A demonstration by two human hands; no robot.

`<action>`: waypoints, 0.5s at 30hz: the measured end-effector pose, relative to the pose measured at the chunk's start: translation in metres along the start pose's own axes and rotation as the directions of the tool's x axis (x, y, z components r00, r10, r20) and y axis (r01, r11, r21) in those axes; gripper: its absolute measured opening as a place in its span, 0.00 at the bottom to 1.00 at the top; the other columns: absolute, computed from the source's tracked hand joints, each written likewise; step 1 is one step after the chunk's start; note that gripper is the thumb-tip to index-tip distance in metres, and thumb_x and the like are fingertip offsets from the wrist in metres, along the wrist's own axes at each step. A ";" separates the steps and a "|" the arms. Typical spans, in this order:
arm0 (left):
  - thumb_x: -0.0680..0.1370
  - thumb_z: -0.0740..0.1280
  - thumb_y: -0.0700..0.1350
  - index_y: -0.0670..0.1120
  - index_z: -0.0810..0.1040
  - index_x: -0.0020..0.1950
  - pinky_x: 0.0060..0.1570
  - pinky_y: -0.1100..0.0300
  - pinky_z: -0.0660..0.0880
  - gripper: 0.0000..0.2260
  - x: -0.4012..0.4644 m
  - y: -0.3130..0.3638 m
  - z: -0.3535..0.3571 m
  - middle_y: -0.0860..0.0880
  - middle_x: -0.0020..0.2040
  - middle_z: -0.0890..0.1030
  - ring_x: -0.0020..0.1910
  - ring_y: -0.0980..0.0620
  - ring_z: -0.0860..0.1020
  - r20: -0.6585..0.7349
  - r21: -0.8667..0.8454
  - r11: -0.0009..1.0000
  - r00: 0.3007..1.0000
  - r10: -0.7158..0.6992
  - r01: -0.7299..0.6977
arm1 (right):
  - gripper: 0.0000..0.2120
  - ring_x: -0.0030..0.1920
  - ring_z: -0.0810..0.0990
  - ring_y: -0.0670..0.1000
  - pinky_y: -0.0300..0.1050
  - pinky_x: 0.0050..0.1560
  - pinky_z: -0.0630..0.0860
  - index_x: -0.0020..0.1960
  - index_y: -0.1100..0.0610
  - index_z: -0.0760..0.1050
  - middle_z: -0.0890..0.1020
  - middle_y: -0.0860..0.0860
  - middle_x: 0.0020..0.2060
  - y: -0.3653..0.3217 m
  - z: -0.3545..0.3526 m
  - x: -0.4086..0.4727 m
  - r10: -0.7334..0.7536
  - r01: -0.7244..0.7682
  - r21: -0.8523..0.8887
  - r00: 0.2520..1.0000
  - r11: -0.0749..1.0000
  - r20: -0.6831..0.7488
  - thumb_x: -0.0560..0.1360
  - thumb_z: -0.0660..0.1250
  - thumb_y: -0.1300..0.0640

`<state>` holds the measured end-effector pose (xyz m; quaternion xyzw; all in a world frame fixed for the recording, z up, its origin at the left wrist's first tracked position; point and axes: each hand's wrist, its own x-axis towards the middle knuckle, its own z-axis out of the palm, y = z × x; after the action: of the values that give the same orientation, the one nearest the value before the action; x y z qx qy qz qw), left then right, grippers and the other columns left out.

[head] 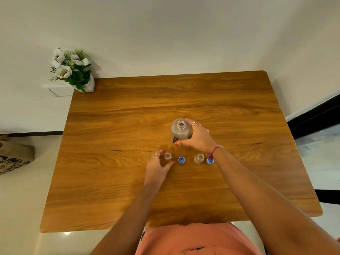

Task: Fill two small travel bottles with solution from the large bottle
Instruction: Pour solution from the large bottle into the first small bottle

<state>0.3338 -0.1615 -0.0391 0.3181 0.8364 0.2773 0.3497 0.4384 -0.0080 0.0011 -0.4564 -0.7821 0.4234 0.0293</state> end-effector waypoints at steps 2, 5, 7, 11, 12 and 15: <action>0.73 0.73 0.46 0.45 0.70 0.67 0.62 0.58 0.71 0.25 0.000 0.000 -0.001 0.49 0.63 0.77 0.62 0.53 0.74 0.003 0.000 1.000 1.000 -0.012 0.012 | 0.46 0.68 0.66 0.52 0.49 0.70 0.60 0.72 0.54 0.61 0.71 0.51 0.67 0.002 0.003 0.001 0.012 -0.011 0.040 1.000 0.999 -0.014 0.61 0.79 0.45; 0.72 0.73 0.47 0.45 0.72 0.65 0.59 0.62 0.71 0.23 0.001 0.000 -0.002 0.50 0.60 0.78 0.61 0.54 0.74 -0.006 -0.036 0.999 1.000 -0.004 0.004 | 0.45 0.66 0.70 0.51 0.45 0.67 0.63 0.71 0.54 0.64 0.74 0.50 0.64 0.000 0.008 0.002 0.038 -0.035 0.083 0.999 0.996 -0.038 0.59 0.79 0.45; 0.72 0.73 0.48 0.45 0.72 0.65 0.57 0.64 0.69 0.23 0.002 0.002 -0.005 0.51 0.60 0.78 0.60 0.55 0.74 -0.022 -0.054 0.999 1.000 0.001 -0.002 | 0.44 0.64 0.71 0.49 0.44 0.67 0.64 0.70 0.53 0.66 0.76 0.48 0.63 -0.003 0.009 0.002 0.059 -0.049 0.151 0.996 0.987 -0.060 0.58 0.79 0.44; 0.71 0.74 0.50 0.46 0.76 0.61 0.54 0.64 0.70 0.21 0.004 0.014 -0.017 0.51 0.56 0.80 0.55 0.57 0.74 -0.085 -0.098 0.991 0.993 0.082 -0.090 | 0.41 0.60 0.73 0.45 0.35 0.58 0.68 0.68 0.53 0.68 0.77 0.47 0.61 -0.011 0.002 0.003 0.049 -0.010 0.264 0.989 0.964 -0.141 0.59 0.80 0.47; 0.70 0.74 0.50 0.46 0.77 0.60 0.53 0.63 0.71 0.20 0.004 0.019 -0.022 0.52 0.55 0.79 0.55 0.56 0.75 -0.102 -0.129 0.985 0.989 0.106 -0.118 | 0.40 0.59 0.73 0.45 0.32 0.55 0.68 0.67 0.54 0.69 0.77 0.47 0.60 -0.013 -0.002 0.003 0.037 0.010 0.282 0.986 0.959 -0.163 0.59 0.80 0.48; 0.70 0.76 0.45 0.47 0.77 0.57 0.51 0.65 0.73 0.17 0.003 0.040 -0.038 0.52 0.53 0.78 0.53 0.55 0.77 -0.179 -0.255 0.946 0.971 0.159 -0.201 | 0.39 0.59 0.75 0.46 0.39 0.58 0.72 0.67 0.54 0.70 0.78 0.47 0.59 -0.023 -0.014 0.004 0.021 0.056 0.343 0.976 0.938 -0.218 0.59 0.80 0.48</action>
<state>0.3170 -0.1430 0.0097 0.3197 0.7826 0.4442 0.2968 0.4262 -0.0007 0.0246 -0.4808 -0.6912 0.5017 0.1985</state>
